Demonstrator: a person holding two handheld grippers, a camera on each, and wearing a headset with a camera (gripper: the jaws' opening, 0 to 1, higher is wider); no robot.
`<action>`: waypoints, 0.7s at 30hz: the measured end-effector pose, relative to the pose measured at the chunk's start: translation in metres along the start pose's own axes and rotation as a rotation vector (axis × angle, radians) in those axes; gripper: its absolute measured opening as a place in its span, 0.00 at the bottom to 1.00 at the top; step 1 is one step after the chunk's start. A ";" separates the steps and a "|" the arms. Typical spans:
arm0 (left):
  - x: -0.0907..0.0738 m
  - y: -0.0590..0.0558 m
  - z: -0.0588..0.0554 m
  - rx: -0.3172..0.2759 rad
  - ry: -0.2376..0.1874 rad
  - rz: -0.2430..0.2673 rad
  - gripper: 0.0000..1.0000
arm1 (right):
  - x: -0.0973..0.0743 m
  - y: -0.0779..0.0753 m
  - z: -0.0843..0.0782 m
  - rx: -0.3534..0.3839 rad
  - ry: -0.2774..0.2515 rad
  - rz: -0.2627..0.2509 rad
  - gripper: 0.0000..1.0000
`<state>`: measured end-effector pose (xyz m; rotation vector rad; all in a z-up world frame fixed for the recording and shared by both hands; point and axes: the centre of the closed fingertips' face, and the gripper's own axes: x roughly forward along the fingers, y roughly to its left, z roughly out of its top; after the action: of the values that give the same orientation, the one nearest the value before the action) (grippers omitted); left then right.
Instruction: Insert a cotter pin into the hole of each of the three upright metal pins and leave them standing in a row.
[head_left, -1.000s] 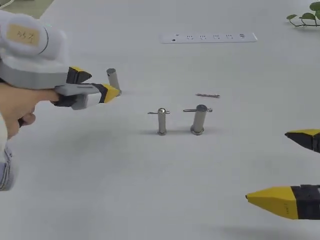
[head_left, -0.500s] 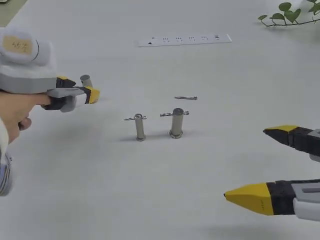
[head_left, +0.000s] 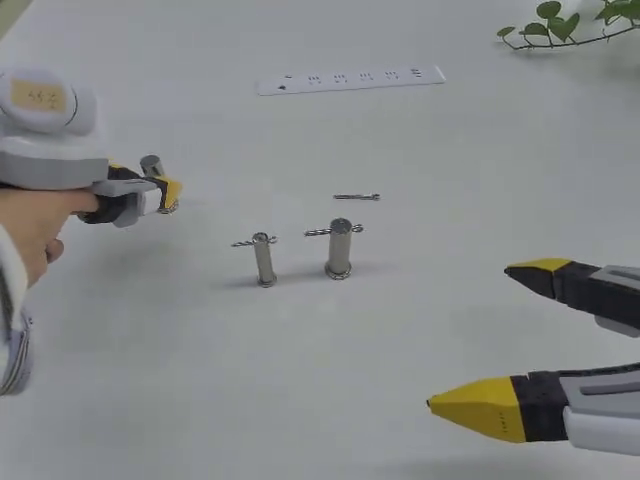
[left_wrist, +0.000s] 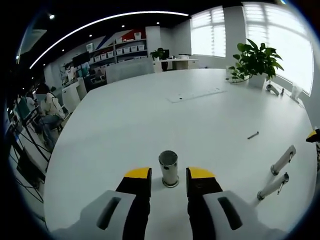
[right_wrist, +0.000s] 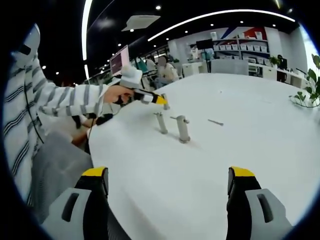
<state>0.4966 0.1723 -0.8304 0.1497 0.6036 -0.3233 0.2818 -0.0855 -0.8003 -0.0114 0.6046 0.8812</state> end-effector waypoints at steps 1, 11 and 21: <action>0.000 0.001 0.000 -0.002 -0.002 0.004 0.26 | 0.000 0.000 0.000 0.002 -0.001 0.000 1.00; 0.005 -0.001 0.000 0.003 -0.003 0.002 0.15 | -0.001 0.000 -0.001 0.025 -0.011 -0.011 1.00; 0.006 -0.003 0.001 -0.019 -0.011 -0.011 0.12 | -0.004 -0.001 -0.005 0.035 -0.010 -0.029 1.00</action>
<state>0.5008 0.1681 -0.8325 0.1258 0.5965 -0.3289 0.2780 -0.0906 -0.8024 0.0161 0.6095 0.8418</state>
